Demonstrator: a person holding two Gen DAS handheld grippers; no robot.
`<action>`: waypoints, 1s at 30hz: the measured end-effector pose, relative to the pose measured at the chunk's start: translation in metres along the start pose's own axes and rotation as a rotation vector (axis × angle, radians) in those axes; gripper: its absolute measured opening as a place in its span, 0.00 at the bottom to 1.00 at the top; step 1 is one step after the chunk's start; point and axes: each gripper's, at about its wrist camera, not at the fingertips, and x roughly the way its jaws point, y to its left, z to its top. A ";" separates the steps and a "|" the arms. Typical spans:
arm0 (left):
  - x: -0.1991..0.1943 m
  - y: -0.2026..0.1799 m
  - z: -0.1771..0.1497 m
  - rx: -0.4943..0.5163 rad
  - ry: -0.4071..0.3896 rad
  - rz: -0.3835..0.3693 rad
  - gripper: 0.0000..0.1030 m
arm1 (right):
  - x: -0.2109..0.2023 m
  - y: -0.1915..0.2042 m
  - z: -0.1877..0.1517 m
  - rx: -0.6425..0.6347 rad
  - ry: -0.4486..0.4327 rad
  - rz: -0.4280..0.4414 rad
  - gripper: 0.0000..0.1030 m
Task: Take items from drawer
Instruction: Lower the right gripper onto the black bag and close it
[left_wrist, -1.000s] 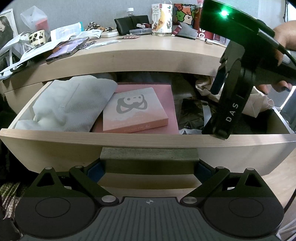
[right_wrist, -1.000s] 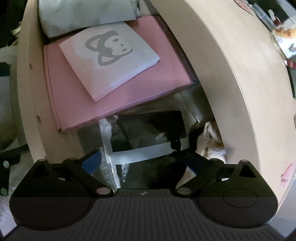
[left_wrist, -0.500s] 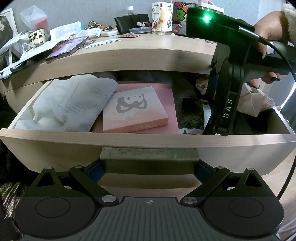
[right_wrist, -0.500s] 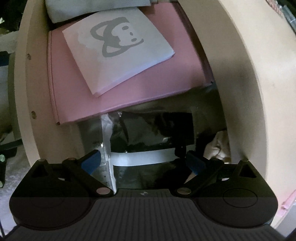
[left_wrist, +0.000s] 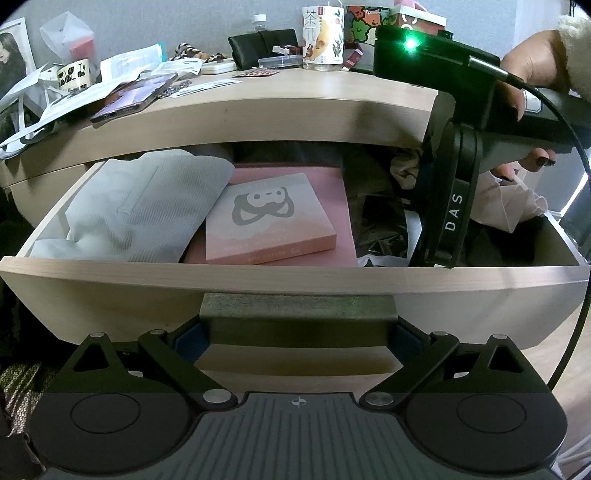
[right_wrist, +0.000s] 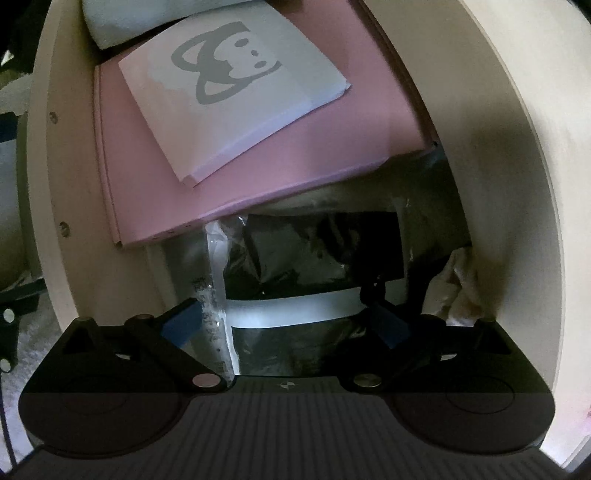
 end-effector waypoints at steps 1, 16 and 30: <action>0.000 0.000 0.000 0.000 0.000 0.000 0.95 | 0.002 -0.002 -0.001 0.005 -0.001 0.007 0.97; -0.006 0.001 -0.003 0.001 0.000 -0.001 0.95 | 0.026 0.008 -0.009 -0.021 0.037 -0.076 1.00; -0.007 0.004 -0.005 0.004 -0.002 -0.009 0.95 | 0.035 0.005 -0.024 -0.005 -0.023 -0.072 0.79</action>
